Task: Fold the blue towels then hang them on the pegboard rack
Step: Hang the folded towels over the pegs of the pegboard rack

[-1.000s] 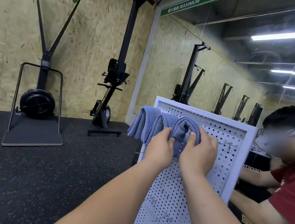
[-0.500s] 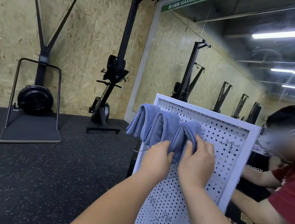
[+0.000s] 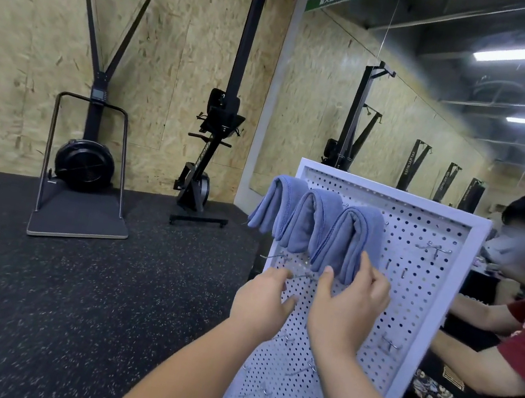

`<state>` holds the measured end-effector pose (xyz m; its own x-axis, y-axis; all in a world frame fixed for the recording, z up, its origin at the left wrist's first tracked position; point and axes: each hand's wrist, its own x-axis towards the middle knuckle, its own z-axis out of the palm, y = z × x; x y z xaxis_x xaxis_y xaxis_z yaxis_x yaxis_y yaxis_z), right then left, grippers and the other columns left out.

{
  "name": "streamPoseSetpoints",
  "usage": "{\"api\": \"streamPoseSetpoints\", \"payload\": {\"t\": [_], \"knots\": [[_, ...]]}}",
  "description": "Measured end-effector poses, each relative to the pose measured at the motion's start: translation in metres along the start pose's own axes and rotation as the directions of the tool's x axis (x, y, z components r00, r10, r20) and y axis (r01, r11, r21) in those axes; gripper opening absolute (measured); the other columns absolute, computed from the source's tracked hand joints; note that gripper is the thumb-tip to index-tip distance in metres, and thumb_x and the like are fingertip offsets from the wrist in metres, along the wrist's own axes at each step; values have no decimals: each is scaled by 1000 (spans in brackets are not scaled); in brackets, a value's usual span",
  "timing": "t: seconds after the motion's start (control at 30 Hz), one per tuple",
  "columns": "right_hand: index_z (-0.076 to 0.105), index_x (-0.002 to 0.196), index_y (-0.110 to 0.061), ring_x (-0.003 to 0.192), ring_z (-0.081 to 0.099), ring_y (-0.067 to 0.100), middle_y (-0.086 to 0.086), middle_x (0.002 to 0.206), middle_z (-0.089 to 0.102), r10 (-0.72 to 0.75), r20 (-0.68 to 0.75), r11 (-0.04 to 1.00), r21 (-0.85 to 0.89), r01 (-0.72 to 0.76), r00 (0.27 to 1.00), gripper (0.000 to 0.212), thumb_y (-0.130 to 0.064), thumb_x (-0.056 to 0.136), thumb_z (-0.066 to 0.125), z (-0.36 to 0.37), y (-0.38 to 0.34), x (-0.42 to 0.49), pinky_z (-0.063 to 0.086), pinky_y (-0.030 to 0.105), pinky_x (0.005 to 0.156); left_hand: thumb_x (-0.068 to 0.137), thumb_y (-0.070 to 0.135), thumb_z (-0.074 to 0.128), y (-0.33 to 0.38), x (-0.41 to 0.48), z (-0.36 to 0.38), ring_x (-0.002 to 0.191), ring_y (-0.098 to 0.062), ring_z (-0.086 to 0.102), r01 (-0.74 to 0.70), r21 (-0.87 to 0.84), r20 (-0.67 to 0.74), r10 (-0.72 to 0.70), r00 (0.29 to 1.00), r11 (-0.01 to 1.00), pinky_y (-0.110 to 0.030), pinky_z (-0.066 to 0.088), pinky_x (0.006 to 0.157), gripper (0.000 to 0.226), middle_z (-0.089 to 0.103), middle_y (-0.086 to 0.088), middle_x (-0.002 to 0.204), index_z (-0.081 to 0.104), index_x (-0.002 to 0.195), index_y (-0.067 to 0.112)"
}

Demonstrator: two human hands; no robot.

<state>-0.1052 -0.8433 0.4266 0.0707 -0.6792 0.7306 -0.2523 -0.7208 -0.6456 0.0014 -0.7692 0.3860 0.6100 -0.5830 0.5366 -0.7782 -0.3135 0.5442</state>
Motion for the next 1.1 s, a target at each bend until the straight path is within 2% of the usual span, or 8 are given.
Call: {"api": "streamPoseSetpoints", "payload": {"t": [0.13, 0.3, 0.43, 0.53, 0.67, 0.83, 0.9, 1.1], "knots": [[42, 155, -23, 129, 41, 28, 2, 138, 41, 32, 67, 999, 15, -33, 997, 65, -32, 97, 70, 10, 5, -41, 49, 44, 88, 103, 48, 58, -42, -39, 0, 106, -14, 61, 51, 55, 37, -53, 998, 997, -36, 54, 82, 42, 60, 10, 125, 52, 142, 33], [43, 155, -25, 129, 39, 24, 1, 142, 40, 58, 251, 998, -53, -47, 966, 61, -34, 99, 67, 30, 17, -100, 46, 38, 80, 102, 49, 59, -106, -97, -5, 112, -20, 62, 154, 141, 96, -169, 981, 978, -42, 56, 89, 46, 58, 7, 126, 51, 144, 32], [45, 153, -24, 132, 40, 27, 3, 142, 41, 86, 416, 995, -78, -58, 905, 60, -33, 98, 67, 54, 35, -154, 53, 45, 88, 103, 49, 59, -152, -146, -9, 115, -23, 61, 202, 234, 143, -239, 960, 951, -44, 56, 91, 48, 57, 3, 126, 49, 146, 30], [47, 153, -21, 134, 39, 29, 7, 144, 42, 124, 535, 990, -120, -70, 835, 59, -33, 98, 67, 71, 50, -198, 52, 46, 93, 103, 50, 57, -185, -184, -13, 117, -26, 60, 249, 295, 177, -309, 935, 923, -43, 55, 90, 48, 56, 1, 127, 49, 145, 28], [48, 152, -21, 132, 43, 32, 10, 143, 45, 199, 653, 975, -207, -81, 731, 60, -37, 98, 69, 95, 71, -253, 50, 46, 93, 104, 48, 56, -233, -237, -15, 120, -29, 57, 357, 374, 216, -455, 864, 856, -43, 53, 90, 48, 54, -2, 129, 47, 145, 25], [46, 153, -19, 130, 46, 34, 14, 145, 48, 273, 759, 950, -310, -41, 591, 63, -39, 98, 69, 122, 91, -309, 49, 46, 94, 103, 46, 57, -279, -283, -7, 123, -31, 56, 492, 428, 248, -622, 742, 758, -43, 52, 91, 45, 53, -5, 133, 49, 141, 23], [47, 153, -19, 130, 47, 34, 14, 144, 50, 297, 787, 942, -335, -31, 541, 64, -39, 97, 70, 133, 98, -327, 48, 47, 98, 103, 48, 56, -291, -296, -1, 122, -30, 57, 534, 430, 258, -666, 700, 728, -43, 51, 88, 46, 53, -5, 132, 48, 141, 24], [47, 152, -19, 130, 47, 36, 15, 145, 47, 356, 852, 917, -397, 30, 384, 65, -42, 96, 70, 170, 120, -374, 49, 48, 99, 103, 48, 56, -333, -333, 14, 126, -29, 52, 607, 484, 300, -771, 562, 631, -44, 51, 96, 49, 52, -5, 137, 46, 144, 24]]}}
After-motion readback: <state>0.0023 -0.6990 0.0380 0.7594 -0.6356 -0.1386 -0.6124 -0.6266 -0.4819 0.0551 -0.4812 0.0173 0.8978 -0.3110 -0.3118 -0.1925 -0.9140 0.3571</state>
